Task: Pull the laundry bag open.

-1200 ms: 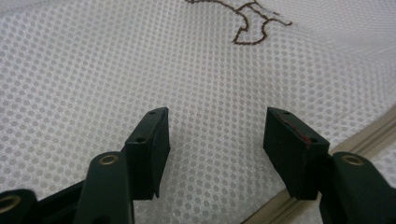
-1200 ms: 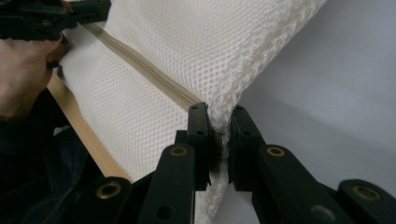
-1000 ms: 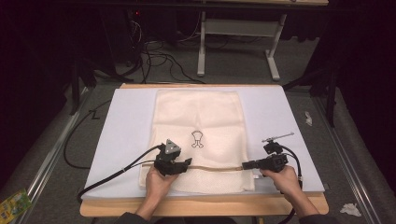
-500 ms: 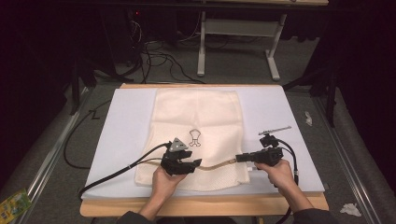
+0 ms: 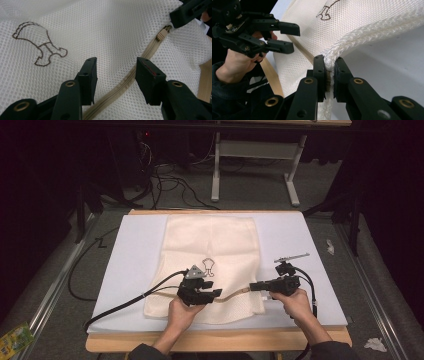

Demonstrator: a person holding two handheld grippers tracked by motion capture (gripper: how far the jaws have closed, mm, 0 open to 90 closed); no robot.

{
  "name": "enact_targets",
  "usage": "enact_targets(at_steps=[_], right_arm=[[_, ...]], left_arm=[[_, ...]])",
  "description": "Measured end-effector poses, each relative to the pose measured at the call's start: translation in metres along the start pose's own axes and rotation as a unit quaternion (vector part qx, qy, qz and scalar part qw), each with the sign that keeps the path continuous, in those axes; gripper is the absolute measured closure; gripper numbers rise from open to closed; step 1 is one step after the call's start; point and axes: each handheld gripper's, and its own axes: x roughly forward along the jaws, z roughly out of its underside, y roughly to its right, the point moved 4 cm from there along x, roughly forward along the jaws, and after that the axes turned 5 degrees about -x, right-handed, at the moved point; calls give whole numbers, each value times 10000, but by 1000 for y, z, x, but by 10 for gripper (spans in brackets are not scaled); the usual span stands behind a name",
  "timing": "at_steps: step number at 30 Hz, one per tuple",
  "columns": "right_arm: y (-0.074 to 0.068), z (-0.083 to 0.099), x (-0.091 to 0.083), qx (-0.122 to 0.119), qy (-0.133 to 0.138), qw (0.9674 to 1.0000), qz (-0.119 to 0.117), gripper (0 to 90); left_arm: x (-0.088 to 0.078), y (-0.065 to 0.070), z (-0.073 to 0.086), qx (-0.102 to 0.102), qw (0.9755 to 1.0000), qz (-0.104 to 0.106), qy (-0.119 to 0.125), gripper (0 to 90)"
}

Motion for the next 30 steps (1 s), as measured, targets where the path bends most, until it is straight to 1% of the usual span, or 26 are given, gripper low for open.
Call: enact_targets(at_steps=[1,3,4,6,8,9,10,12,14,16,17,19,22,23,24,25,27,30], right_arm=[[0,-1,0,-16,7,10000,12,838],[-1,-1,0,-57,2,10000,45,838],[-2,-2,0,-71,4,10000,52,838],[-2,-2,0,-92,-12,9999,81,838],[-2,-3,1,-89,1,9999,102,838],[-2,-3,1,-83,6,9999,112,837],[-3,-4,1,-91,10,9999,116,838],[-4,-4,1,-114,6,9998,142,837],[-5,-5,2,-124,-7,9998,168,837],[-5,-6,2,-141,-8,9998,167,838],[-6,-6,2,-145,-8,9998,165,838],[-6,-6,2,-166,-19,9997,177,838],[-6,-6,2,-182,-4,9997,171,838],[-7,-6,3,-176,-1,9997,168,838],[-7,-6,3,-190,2,9997,169,838],[-7,-6,3,-201,6,9997,170,838],[-7,-6,3,-219,5,9996,179,838],[-7,-6,3,-228,4,9996,188,837]], left_arm=[[2,2,-1,8,10000,9,2,524],[3,4,-2,-108,9998,155,19,519],[4,4,-2,-119,9998,177,30,519],[5,8,-2,-22,9999,154,-56,519],[7,13,-3,50,9997,211,-110,520],[8,16,-5,56,9996,270,-114,523],[8,17,-6,-7,9994,348,-94,531],[8,20,-9,109,9994,290,-135,537],[8,24,-11,158,9992,341,-165,541],[9,25,-13,78,9990,416,-133,543],[10,25,-13,71,9991,404,-124,545],[12,26,-13,104,9989,415,-174,561],[15,32,-14,194,9985,477,-181,574],[17,34,-15,197,9984,501,-169,574],[18,34,-16,148,9981,578,-144,579],[19,34,-17,99,9980,611,-133,580],[20,33,-17,89,9981,601,-130,602],[21,34,-16,111,9976,673,-144,631]])
